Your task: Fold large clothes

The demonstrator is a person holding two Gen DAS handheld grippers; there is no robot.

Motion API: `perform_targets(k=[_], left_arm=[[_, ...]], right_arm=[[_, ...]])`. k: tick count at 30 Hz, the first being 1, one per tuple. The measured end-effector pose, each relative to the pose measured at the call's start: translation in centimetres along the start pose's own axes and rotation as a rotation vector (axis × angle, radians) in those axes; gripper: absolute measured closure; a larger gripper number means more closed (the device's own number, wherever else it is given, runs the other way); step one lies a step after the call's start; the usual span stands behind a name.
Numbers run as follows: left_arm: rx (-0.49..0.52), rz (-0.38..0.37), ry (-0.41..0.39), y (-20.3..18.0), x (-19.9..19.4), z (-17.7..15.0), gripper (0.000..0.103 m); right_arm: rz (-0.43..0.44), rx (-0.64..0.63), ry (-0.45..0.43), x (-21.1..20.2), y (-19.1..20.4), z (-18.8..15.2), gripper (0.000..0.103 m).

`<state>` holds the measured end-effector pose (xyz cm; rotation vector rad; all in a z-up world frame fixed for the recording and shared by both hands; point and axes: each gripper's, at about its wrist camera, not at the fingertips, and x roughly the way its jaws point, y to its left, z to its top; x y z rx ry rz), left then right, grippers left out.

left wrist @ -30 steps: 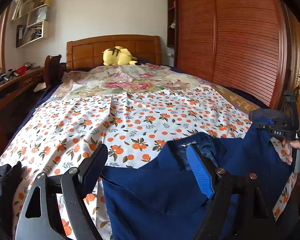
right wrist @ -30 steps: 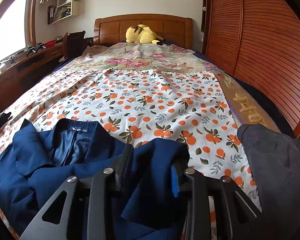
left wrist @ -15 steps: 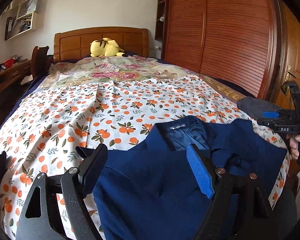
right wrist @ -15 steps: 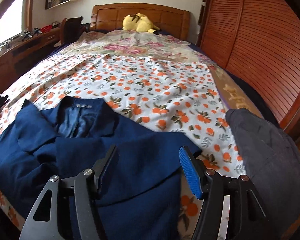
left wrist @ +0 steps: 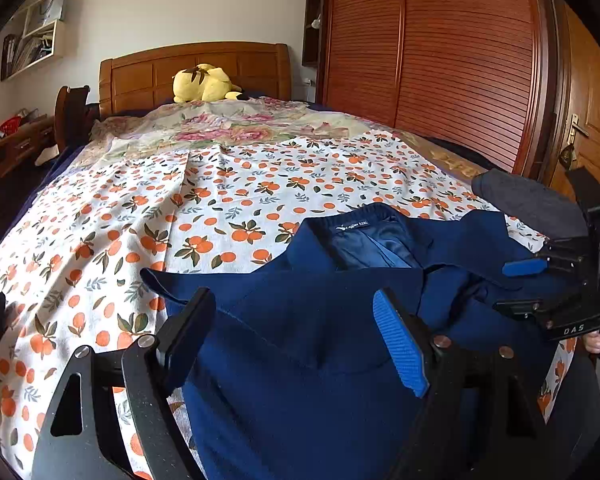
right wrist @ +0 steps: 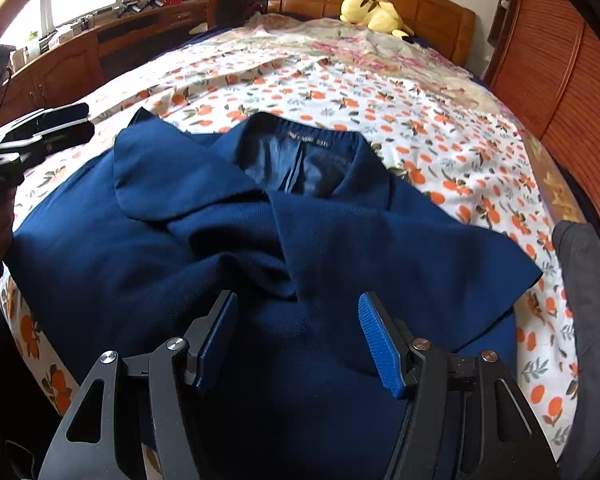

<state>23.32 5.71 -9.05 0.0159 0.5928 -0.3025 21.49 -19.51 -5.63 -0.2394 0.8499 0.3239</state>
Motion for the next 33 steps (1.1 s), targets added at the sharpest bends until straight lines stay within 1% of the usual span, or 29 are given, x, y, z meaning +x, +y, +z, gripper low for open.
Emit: perform_targets(k=[4, 9, 11, 14, 15, 16, 17, 18, 20, 22, 28, 33], left_arm=[[-0.012, -0.004, 0.008, 0.3, 0.2, -0.2, 0.021], [-0.015, -0.007, 0.019, 0.3, 0.5, -0.3, 0.021], [-0.015, -0.006, 0.020, 0.2, 0.6, -0.3, 0.021], [-0.013, -0.001, 0.023, 0.2, 0.6, -0.4, 0.021], [-0.013, -0.001, 0.025, 0.2, 0.7, -0.4, 0.021], [-0.015, -0.001, 0.026, 0.2, 0.7, -0.4, 0.021], [-0.016, -0.002, 0.026, 0.3, 0.7, -0.5, 0.021], [-0.017, -0.002, 0.025, 0.3, 0.7, -0.5, 0.021], [-0.017, -0.003, 0.024, 0.3, 0.7, -0.5, 0.021], [-0.015, -0.005, 0.027, 0.3, 0.8, -0.5, 0.021], [-0.020, -0.015, 0.029, 0.4, 0.7, -0.6, 0.021], [-0.027, -0.016, 0.024, 0.7, 0.5, -0.5, 0.021]], right_arm=[[0.008, 0.037, 0.020, 0.4, -0.8, -0.1, 0.038], [-0.029, 0.037, 0.051, 1.2, -1.0, -0.4, 0.038], [-0.040, 0.036, 0.074, 1.9, -1.1, -0.1, 0.038], [-0.069, 0.006, 0.103, 3.0, -1.6, 1.2, 0.039], [-0.073, -0.003, 0.109, 3.3, -1.8, 1.7, 0.050], [-0.068, -0.012, 0.117, 3.6, -2.1, 2.3, 0.066], [-0.076, -0.017, 0.126, 3.9, -2.5, 2.9, 0.074], [-0.088, -0.012, 0.117, 3.9, -3.0, 3.6, 0.080], [-0.098, -0.003, 0.080, 3.6, -3.8, 5.3, 0.081], [-0.135, -0.027, 0.053, 3.6, -4.0, 6.7, 0.082], [-0.213, -0.097, 0.022, 5.0, -3.2, 10.9, 0.082], [-0.270, -0.120, -0.014, 6.0, -2.5, 13.4, 0.082]])
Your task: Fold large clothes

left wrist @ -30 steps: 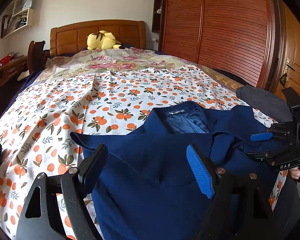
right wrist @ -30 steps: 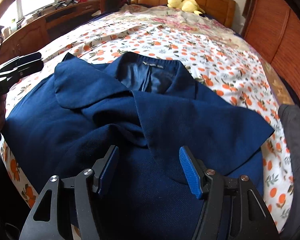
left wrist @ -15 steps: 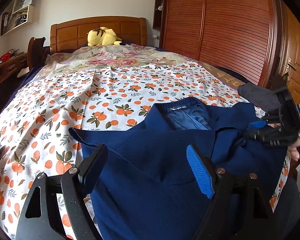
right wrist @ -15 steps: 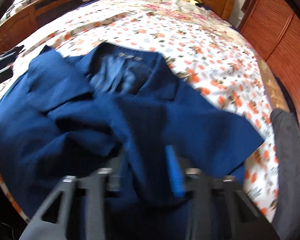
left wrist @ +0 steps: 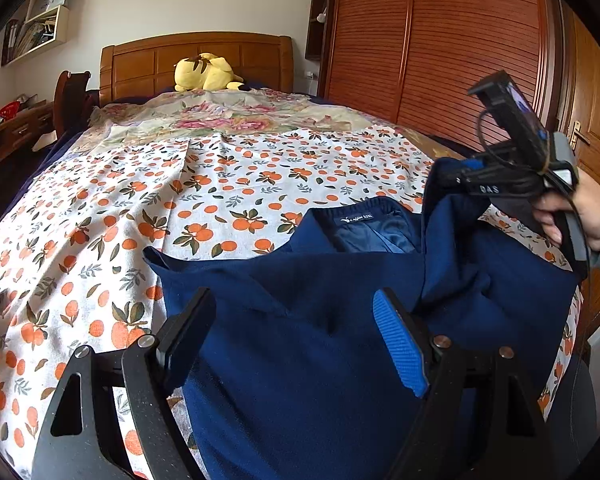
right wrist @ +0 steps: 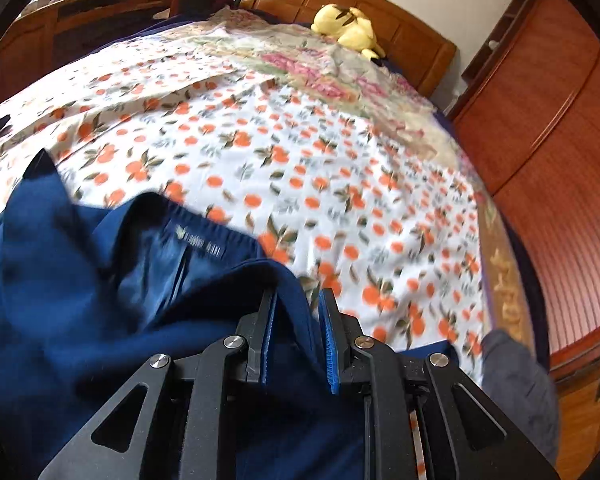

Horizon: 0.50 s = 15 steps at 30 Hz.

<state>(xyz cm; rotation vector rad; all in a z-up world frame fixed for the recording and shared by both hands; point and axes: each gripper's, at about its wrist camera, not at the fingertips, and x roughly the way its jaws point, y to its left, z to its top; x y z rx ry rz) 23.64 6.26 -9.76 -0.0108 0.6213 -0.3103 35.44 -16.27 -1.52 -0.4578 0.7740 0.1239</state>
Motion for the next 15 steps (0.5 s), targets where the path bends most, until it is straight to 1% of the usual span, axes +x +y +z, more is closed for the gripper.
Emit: perform_targets(k=[2, 3, 4, 6, 10, 13, 15], left_arm=[[-0.004, 0.002, -0.001, 0.2, 0.0, 0.1, 0.021], [-0.006, 0.002, -0.001, 0.3, -0.1, 0.1, 0.021], [-0.008, 0.003, -0.002, 0.4, -0.1, 0.1, 0.021], [-0.015, 0.005, -0.003, 0.7, -0.2, 0.1, 0.021], [-0.022, 0.015, -0.011, 1.2, -0.4, 0.2, 0.021], [-0.030, 0.023, -0.017, 1.7, -0.7, 0.3, 0.021], [-0.035, 0.031, -0.021, 2.1, -0.8, 0.4, 0.021]], right_arm=[[-0.007, 0.030, -0.023, 0.0, -0.3, 0.2, 0.082], [-0.009, 0.047, -0.028, 0.0, -0.4, 0.3, 0.078], [-0.013, 0.063, -0.038, -0.1, -0.5, 0.4, 0.077], [-0.021, 0.069, -0.053, -0.4, -0.3, 0.1, 0.075], [-0.010, 0.071, -0.086, -1.4, 0.1, -0.4, 0.067], [0.046, 0.098, -0.085, -2.1, 0.2, -1.1, 0.065], [0.075, 0.089, -0.087, -2.4, 0.7, -1.5, 0.064]])
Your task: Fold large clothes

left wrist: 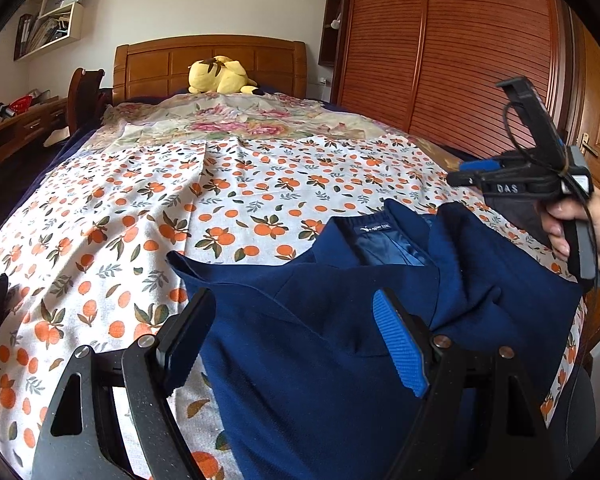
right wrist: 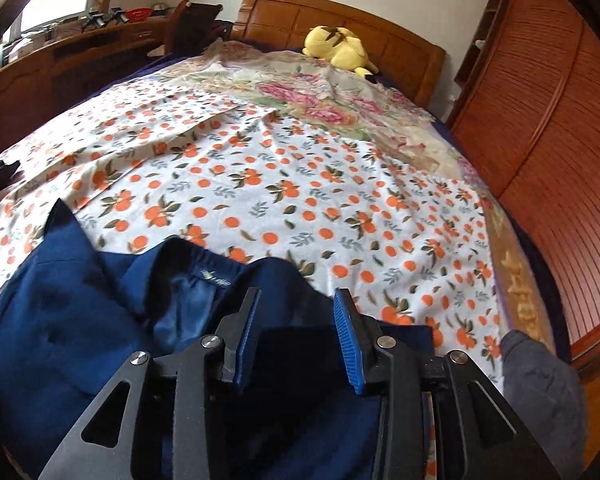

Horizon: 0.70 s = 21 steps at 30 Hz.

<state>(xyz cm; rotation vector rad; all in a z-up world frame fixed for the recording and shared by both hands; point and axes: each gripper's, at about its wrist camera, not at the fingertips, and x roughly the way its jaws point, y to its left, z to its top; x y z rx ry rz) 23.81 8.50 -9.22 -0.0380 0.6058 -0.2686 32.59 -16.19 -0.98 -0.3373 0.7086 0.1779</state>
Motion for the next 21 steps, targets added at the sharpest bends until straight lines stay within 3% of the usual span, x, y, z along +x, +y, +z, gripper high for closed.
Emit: perform_targets(k=[13, 21], left_arm=[[-0.049, 0.057, -0.009, 3.2, -0.7, -0.1, 0.021], [-0.055, 0.070, -0.004, 3.9, -0.7, -0.3, 0.021]], right_arm=[[0.309, -0.157, 0.044, -1.1, 8.9, -4.2, 0.059], [0.400, -0.239, 0.105, 0.6, 11.3, -5.1, 0.059]])
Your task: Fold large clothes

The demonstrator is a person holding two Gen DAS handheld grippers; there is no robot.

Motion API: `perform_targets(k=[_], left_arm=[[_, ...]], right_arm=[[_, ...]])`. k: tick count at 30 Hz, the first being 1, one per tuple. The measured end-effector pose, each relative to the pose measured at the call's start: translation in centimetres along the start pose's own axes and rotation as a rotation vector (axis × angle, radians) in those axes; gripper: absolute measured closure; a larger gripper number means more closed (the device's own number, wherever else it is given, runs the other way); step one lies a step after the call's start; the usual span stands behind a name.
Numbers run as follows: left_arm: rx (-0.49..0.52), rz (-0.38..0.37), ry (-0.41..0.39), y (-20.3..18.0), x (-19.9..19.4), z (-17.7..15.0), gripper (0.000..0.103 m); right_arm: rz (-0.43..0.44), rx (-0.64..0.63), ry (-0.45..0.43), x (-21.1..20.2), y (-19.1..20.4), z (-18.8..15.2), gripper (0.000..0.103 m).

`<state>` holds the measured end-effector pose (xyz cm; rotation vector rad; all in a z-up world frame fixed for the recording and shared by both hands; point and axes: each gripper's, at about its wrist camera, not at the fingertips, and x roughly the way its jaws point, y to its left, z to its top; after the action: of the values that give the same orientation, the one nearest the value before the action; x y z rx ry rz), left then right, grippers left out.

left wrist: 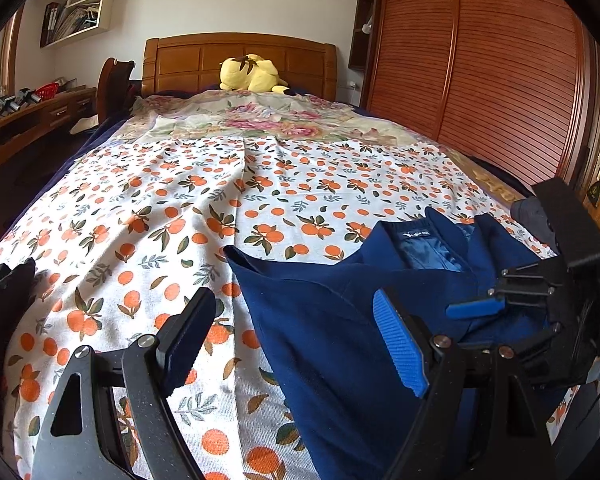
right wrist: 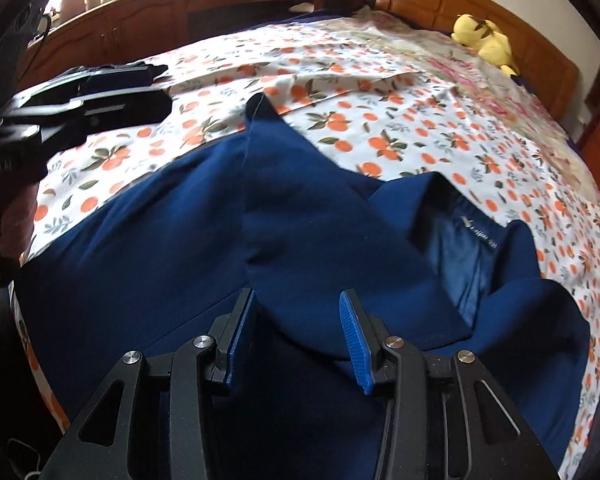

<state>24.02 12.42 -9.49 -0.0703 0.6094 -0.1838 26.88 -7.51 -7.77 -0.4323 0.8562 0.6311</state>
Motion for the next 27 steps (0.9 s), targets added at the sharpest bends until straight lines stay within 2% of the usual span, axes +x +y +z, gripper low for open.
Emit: perform_targets(k=[3, 5, 8, 9, 10, 12, 19, 25, 26, 27], left_arm=[[-0.001, -0.001, 0.000, 0.0, 0.0, 0.0, 0.021], [0.000, -0.001, 0.000, 0.0, 0.0, 0.0, 0.021], [0.000, -0.001, -0.002, 0.0, 0.0, 0.0, 0.021], [0.000, -0.001, -0.003, 0.0, -0.1, 0.0, 0.021], [0.001, -0.001, -0.005, 0.0, -0.1, 0.1, 0.021], [0.001, 0.000, -0.010, 0.0, -0.3, 0.1, 0.021], [-0.016, 0.004, -0.033, 0.4, -0.7, 0.3, 0.021], [-0.016, 0.004, -0.040, 0.4, -0.9, 0.4, 0.021], [-0.016, 0.003, -0.040, 0.4, -0.9, 0.5, 0.021], [-0.016, 0.004, -0.040, 0.4, -0.9, 0.4, 0.021]], right_arm=[[0.025, -0.009, 0.040, 0.8, 0.3, -0.1, 0.058], [0.008, -0.015, 0.062, 1.5, 0.0, 0.1, 0.054], [0.006, -0.012, 0.075, 2.0, -0.5, 0.5, 0.056], [0.001, -0.019, 0.073, 2.1, -0.6, 0.6, 0.080], [-0.013, -0.032, 0.076, 2.3, -0.8, 0.8, 0.099], [-0.051, -0.035, 0.078, 2.5, -1.0, 1.1, 0.101], [-0.257, 0.048, -0.080, -0.6, -5.7, 4.7, 0.101], [-0.401, 0.116, -0.126, -1.1, -8.5, 7.1, 0.100], [-0.417, 0.132, -0.134, -1.2, -8.5, 7.3, 0.096], [-0.423, 0.149, -0.142, -1.3, -8.6, 7.4, 0.084]])
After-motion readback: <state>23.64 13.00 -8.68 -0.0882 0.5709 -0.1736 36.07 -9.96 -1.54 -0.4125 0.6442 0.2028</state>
